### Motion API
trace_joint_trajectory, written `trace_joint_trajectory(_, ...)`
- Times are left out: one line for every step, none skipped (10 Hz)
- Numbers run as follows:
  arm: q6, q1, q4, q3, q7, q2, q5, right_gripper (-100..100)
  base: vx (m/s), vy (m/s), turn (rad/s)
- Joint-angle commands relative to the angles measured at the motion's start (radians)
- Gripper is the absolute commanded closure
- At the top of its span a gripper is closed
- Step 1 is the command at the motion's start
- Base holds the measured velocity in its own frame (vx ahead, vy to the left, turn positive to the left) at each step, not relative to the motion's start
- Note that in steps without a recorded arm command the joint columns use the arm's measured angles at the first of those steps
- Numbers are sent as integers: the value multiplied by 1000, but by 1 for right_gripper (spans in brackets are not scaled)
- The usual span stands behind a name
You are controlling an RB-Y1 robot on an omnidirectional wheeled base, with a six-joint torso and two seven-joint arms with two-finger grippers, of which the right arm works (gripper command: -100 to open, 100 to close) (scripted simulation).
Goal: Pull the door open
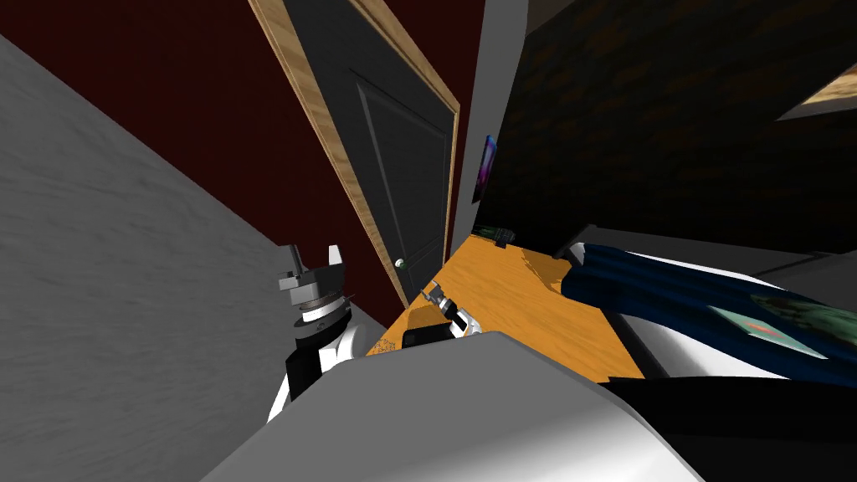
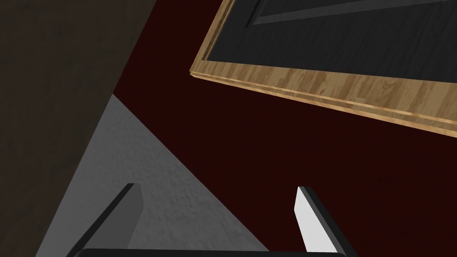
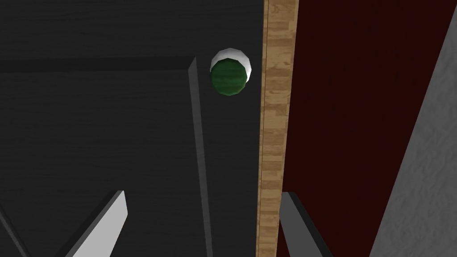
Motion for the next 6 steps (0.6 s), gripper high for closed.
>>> trace_joint_trajectory(-5, -7, 25, 9, 32, 14, 17, -100, 169, 49, 34)
trace_joint_trajectory(-9, -12, 40, 12, 45, 22, 24, -100, 175, 43, 21)
trace_joint_trajectory(-11, -15, 47, 13, 52, 25, 27, -100, 140, 43, 14)
trace_joint_trajectory(-17, -23, 70, 17, 71, 37, 38, -100, 159, 73, 29)
trace_joint_trajectory(-21, -28, 84, 20, 84, 45, 44, -100, 198, 72, 22)
trace_joint_trajectory(-23, -31, 91, 21, 91, 50, 47, -100, 169, 58, 12)
